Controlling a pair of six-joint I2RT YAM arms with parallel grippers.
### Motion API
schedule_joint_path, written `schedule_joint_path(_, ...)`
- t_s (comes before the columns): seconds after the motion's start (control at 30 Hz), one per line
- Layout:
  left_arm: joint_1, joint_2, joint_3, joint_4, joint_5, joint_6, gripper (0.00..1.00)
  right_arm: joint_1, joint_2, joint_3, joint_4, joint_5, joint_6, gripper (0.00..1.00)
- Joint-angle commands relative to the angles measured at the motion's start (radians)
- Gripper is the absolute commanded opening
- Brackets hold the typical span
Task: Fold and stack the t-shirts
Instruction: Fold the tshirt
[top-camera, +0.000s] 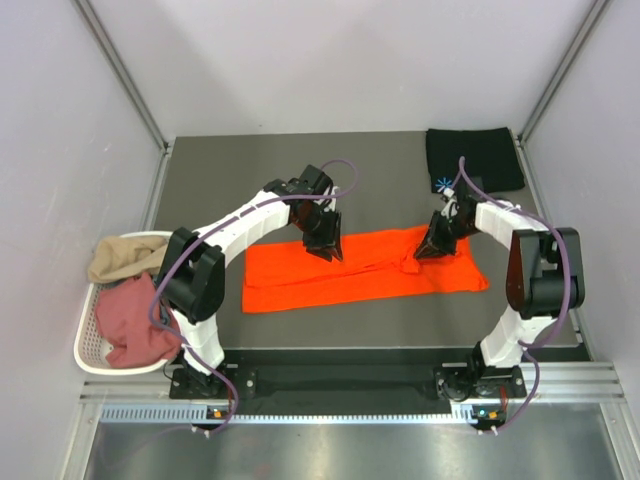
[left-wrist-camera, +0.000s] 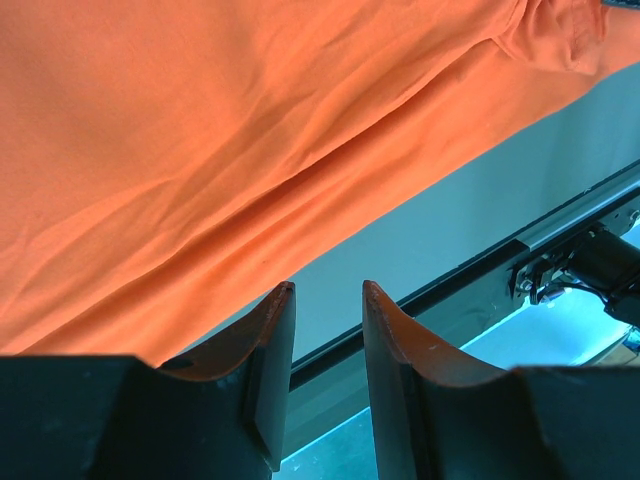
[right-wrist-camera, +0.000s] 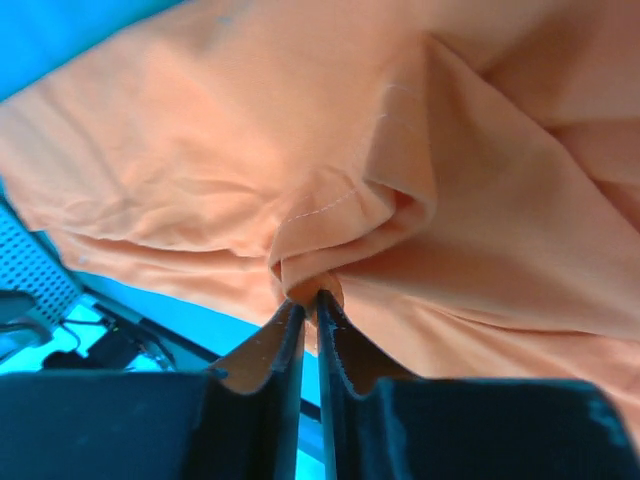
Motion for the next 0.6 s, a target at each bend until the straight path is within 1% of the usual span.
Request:
schedule_joint_path(0.0, 0.005, -0.003, 0.018, 0.005, 0.011, 0.008, 0.38, 0.013, 0.023, 0.063, 0.022, -0.076, 0.046, 0.07)
schedule_joint_path(0.17, 0.006, -0.006, 0.018, 0.008, 0.005, 0.003, 0.38, 0.023, 0.077, 0.107, 0.065, -0.164, 0.133, 0.06)
schedule_joint_path(0.27, 0.006, -0.006, 0.018, 0.014, 0.005, -0.003, 0.38, 0.038, 0.121, 0.152, 0.091, -0.214, 0.188, 0.09)
schedule_joint_path(0.3, 0.006, -0.006, 0.018, 0.019, 0.005, -0.004, 0.38, 0.044, 0.147, 0.166, 0.097, -0.231, 0.202, 0.16)
schedule_joint_path(0.37, 0.008, -0.003, 0.020, 0.020, 0.009, -0.009, 0.38, 0.055, 0.169, 0.213, 0.094, -0.277, 0.220, 0.25)
schedule_joint_path(0.4, 0.008, -0.003, 0.021, 0.020, 0.011, -0.010, 0.38, 0.056, 0.175, 0.227, 0.092, -0.285, 0.219, 0.33)
schedule_joint_path(0.47, 0.008, -0.003, 0.020, 0.023, 0.009, -0.014, 0.38, 0.052, 0.164, 0.262, 0.071, -0.276, 0.180, 0.37)
schedule_joint_path(0.5, 0.009, -0.003, 0.018, 0.025, 0.011, -0.015, 0.38, 0.049, 0.152, 0.275, 0.027, -0.264, 0.153, 0.39)
schedule_joint_path(0.57, 0.008, -0.003, 0.013, 0.028, 0.011, -0.017, 0.38, 0.034, 0.137, 0.302, -0.027, -0.183, 0.066, 0.40)
